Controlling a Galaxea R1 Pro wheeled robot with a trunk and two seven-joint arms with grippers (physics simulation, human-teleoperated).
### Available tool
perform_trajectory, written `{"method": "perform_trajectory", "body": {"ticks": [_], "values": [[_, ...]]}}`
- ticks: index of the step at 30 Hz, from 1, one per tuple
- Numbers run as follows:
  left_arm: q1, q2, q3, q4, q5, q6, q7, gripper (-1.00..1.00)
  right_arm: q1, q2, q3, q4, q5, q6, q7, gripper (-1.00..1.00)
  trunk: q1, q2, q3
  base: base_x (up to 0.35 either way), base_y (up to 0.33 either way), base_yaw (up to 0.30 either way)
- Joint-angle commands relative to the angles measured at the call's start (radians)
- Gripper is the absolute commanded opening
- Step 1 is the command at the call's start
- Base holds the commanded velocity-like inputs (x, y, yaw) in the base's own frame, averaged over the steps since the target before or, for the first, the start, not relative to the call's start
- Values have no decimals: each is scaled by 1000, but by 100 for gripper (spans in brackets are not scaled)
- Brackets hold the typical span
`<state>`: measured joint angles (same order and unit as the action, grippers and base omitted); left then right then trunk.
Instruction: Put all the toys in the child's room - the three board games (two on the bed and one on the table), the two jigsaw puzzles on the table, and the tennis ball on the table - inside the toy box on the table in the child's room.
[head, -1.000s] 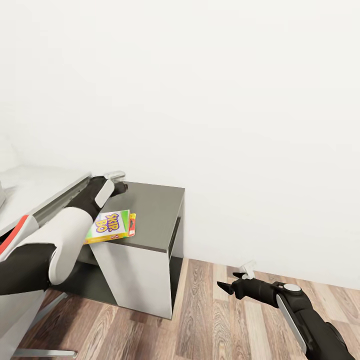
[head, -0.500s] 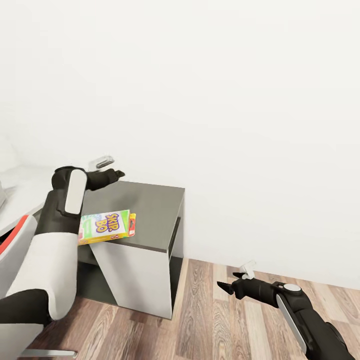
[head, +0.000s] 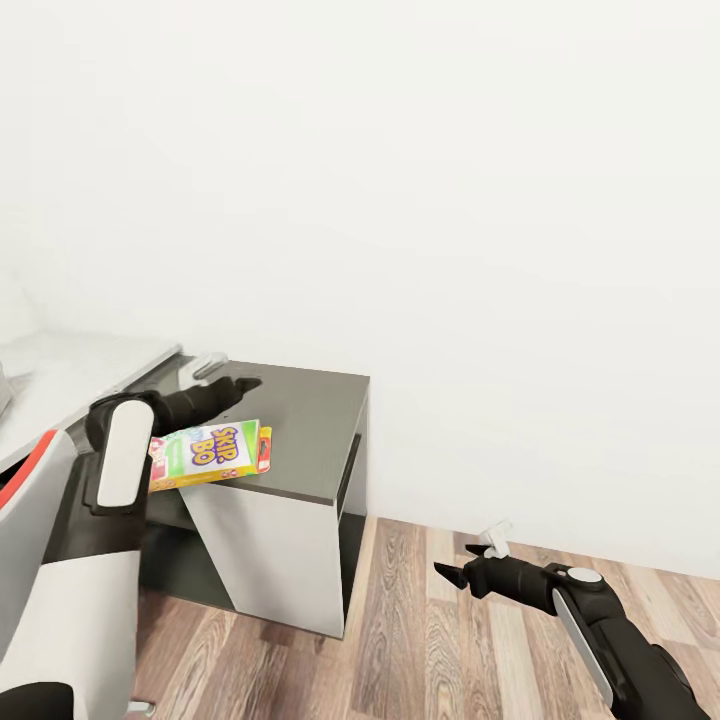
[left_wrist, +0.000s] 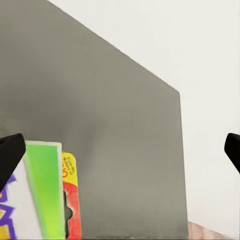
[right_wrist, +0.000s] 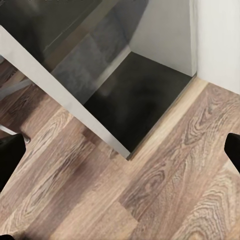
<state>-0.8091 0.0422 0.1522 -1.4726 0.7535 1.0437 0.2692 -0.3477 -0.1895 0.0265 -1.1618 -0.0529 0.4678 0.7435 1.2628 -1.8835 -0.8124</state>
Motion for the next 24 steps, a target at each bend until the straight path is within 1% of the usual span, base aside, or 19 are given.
{"method": "perform_trajectory", "body": {"ticks": [1,3,7,13,18,24], "values": [[18,0,0,-7,17,3,9,100,-1,-1,1,-1,-7,7,0,100,0,0,-1,0,0,0],[39,-1,0,-13,24,3,9,100,-1,-1,1,-4,-8,6,0,100,0,0,-1,0,0,0],[53,-2,1,-18,30,3,8,100,-1,-1,-1,-8,-9,5,-1,100,0,0,-1,0,0,0],[58,1,4,-26,33,3,-4,100,-1,-1,-4,-10,-10,5,-2,100,0,0,-1,0,0,0],[59,3,7,-29,33,3,-39,100,-1,-1,-2,-11,-11,5,-3,100,0,0,-1,0,0,0],[59,3,7,-29,33,3,-51,100,-1,-1,-6,-13,-17,5,-1,100,0,0,-1,0,0,0]]}}
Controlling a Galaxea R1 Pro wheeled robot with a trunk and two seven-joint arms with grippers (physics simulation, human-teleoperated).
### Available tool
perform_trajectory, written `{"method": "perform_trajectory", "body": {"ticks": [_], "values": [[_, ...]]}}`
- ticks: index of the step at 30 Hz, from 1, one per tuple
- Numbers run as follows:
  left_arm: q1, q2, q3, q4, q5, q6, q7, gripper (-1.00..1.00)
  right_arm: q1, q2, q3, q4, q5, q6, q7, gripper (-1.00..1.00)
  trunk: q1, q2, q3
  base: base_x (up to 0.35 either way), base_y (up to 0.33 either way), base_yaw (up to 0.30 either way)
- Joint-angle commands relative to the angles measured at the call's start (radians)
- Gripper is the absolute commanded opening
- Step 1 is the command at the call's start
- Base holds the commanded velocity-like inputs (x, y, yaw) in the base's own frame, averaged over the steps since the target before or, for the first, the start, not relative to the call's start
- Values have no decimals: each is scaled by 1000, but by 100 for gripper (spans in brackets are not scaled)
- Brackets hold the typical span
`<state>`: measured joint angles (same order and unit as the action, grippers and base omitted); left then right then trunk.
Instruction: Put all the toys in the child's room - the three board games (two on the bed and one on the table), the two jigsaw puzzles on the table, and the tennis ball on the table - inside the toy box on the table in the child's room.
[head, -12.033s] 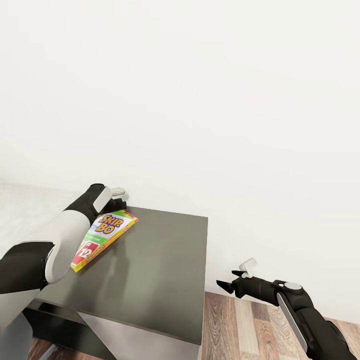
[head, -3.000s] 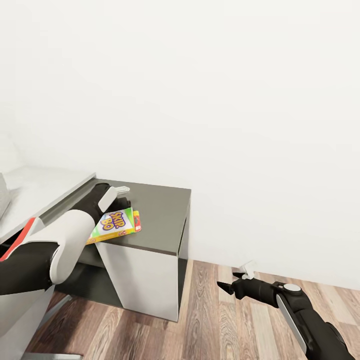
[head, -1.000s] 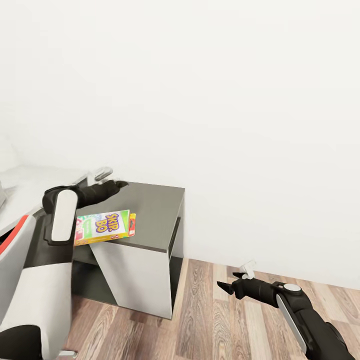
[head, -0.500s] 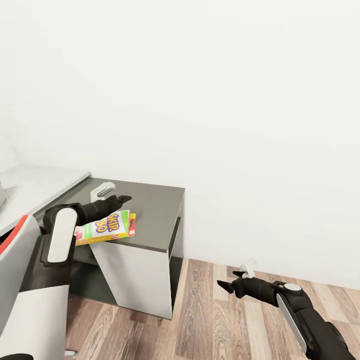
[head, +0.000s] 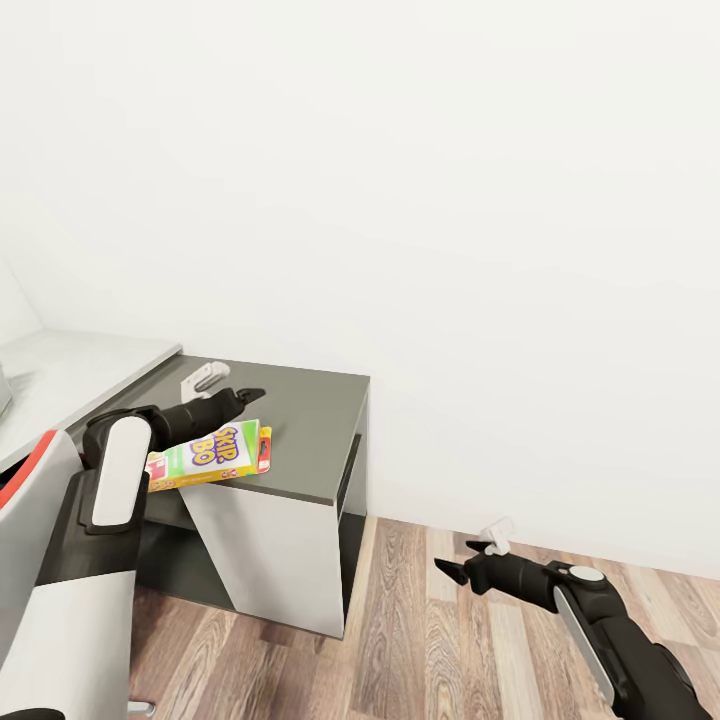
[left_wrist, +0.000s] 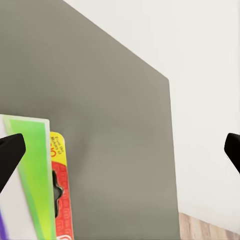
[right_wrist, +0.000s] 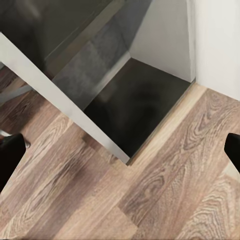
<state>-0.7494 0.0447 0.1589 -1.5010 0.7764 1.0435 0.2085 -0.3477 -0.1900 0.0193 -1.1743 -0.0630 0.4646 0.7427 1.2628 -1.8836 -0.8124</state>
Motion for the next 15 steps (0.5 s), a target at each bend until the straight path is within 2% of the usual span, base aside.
{"method": "perform_trajectory", "body": {"ticks": [1,15], "values": [[-1,0,1,-1,11,4,8,100,-1,-1,0,-1,-8,8,0,100,0,0,-1,0,0,0],[-2,-2,-1,-1,11,4,5,100,-1,-2,-2,-2,-13,7,1,100,-50,91,40,0,0,0]]}}
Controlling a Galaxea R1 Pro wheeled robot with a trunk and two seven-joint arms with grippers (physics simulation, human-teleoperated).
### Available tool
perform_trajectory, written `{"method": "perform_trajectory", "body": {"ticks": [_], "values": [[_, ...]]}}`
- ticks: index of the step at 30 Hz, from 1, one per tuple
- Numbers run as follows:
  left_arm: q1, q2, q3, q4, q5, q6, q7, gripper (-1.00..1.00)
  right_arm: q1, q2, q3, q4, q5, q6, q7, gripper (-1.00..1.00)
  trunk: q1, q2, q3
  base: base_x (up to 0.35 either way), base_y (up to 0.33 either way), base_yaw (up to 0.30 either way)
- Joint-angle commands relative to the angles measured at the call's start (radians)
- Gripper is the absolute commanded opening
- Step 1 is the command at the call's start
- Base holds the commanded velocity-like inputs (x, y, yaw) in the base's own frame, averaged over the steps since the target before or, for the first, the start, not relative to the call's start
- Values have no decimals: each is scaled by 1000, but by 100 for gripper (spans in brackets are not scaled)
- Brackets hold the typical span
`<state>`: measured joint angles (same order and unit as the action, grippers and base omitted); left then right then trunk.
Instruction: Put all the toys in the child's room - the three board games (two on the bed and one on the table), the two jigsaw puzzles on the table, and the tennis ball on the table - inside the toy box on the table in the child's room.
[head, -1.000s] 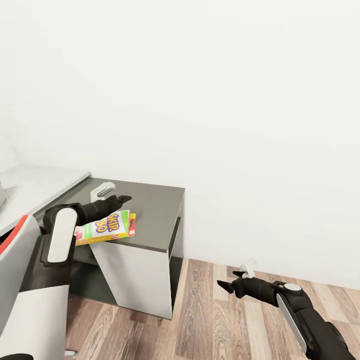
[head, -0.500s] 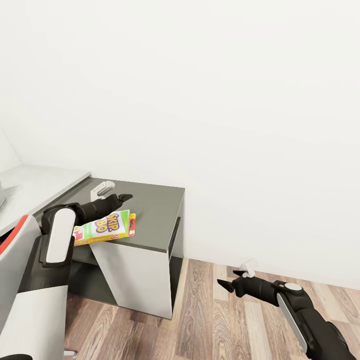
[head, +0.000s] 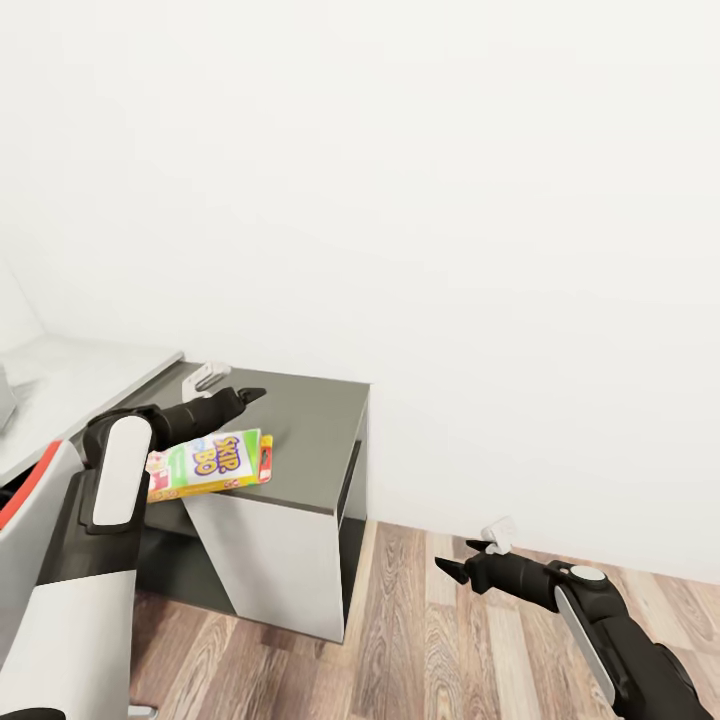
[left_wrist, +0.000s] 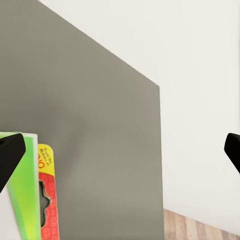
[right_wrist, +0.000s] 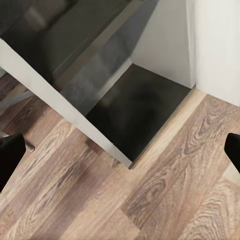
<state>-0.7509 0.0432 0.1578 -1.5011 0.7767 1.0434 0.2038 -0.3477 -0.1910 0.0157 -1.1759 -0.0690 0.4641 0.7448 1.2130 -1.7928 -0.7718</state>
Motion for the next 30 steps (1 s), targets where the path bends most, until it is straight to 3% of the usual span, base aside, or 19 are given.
{"method": "perform_trajectory", "body": {"ticks": [1,30], "values": [[-1,0,0,-1,10,4,9,100,-1,-1,2,-1,-7,8,-1,100,-4,7,2,0,0,0],[1,-2,-9,0,10,4,8,100,-1,2,5,8,-7,8,-4,100,-115,210,93,0,0,0]]}}
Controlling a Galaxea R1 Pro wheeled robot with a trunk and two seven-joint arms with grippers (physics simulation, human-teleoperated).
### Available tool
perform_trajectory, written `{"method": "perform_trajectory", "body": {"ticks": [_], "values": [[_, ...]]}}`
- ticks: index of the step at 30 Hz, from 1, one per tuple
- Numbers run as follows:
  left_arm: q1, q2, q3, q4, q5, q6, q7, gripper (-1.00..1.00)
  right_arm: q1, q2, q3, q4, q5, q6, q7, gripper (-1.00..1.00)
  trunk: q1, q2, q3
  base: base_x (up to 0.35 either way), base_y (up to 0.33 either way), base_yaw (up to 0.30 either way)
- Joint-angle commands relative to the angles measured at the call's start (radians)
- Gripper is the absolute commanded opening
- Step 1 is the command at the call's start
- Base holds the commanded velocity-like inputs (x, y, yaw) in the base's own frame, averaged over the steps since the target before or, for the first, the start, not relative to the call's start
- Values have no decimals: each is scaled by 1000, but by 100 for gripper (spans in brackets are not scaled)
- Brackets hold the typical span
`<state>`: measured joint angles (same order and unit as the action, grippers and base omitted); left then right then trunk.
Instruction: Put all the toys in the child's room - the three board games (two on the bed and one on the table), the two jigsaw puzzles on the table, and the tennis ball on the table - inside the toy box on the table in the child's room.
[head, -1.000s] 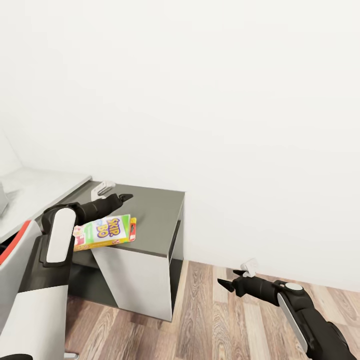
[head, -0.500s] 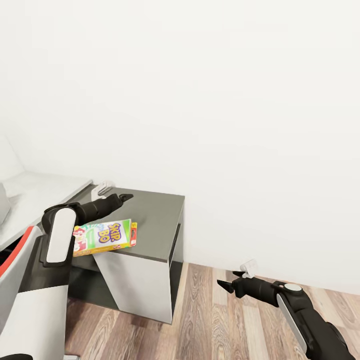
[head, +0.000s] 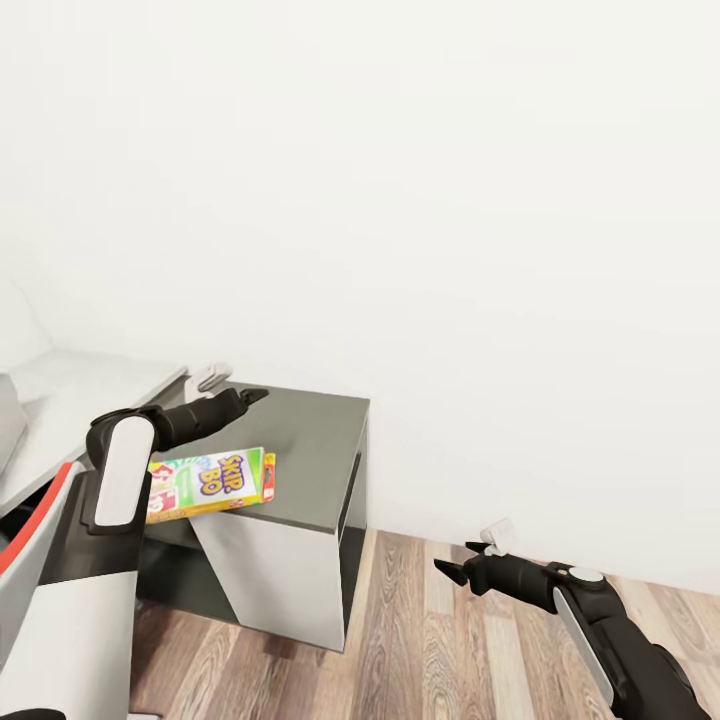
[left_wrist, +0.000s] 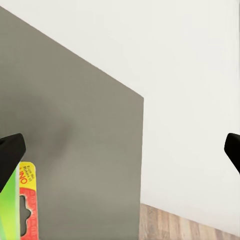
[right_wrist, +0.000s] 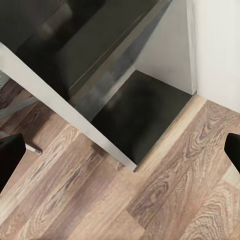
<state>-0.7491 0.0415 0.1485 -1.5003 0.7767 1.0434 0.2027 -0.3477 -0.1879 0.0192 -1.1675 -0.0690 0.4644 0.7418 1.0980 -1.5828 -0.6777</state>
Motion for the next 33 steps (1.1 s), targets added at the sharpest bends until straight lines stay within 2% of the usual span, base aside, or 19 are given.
{"method": "perform_trajectory", "body": {"ticks": [1,7,12,13,16,21,30,33], "values": [[0,1,0,0,10,4,9,100,-1,-1,2,-2,-7,8,-1,100,-4,7,2,0,0,0],[7,3,0,-1,10,4,-35,100,-1,1,2,-2,-8,8,-1,100,-27,49,21,0,0,0],[36,16,0,-1,8,4,-164,100,-1,15,1,-5,-2,8,-1,100,-46,84,37,0,0,0],[44,25,0,-1,8,4,-201,100,-1,20,0,-5,0,8,-1,100,-50,91,40,0,0,0],[65,43,0,-1,8,4,-262,100,-1,26,-1,-6,1,8,-1,100,-62,112,49,0,0,0],[92,64,7,-1,7,3,-335,100,-1,32,-2,-6,4,8,-1,100,-81,147,65,0,0,0],[101,74,13,-1,7,3,-450,100,-1,39,-2,-7,6,8,-1,100,-115,210,93,0,0,0],[101,76,14,-1,7,3,-470,100,-1,40,-2,-6,6,8,-1,100,-127,231,103,0,0,0]]}}
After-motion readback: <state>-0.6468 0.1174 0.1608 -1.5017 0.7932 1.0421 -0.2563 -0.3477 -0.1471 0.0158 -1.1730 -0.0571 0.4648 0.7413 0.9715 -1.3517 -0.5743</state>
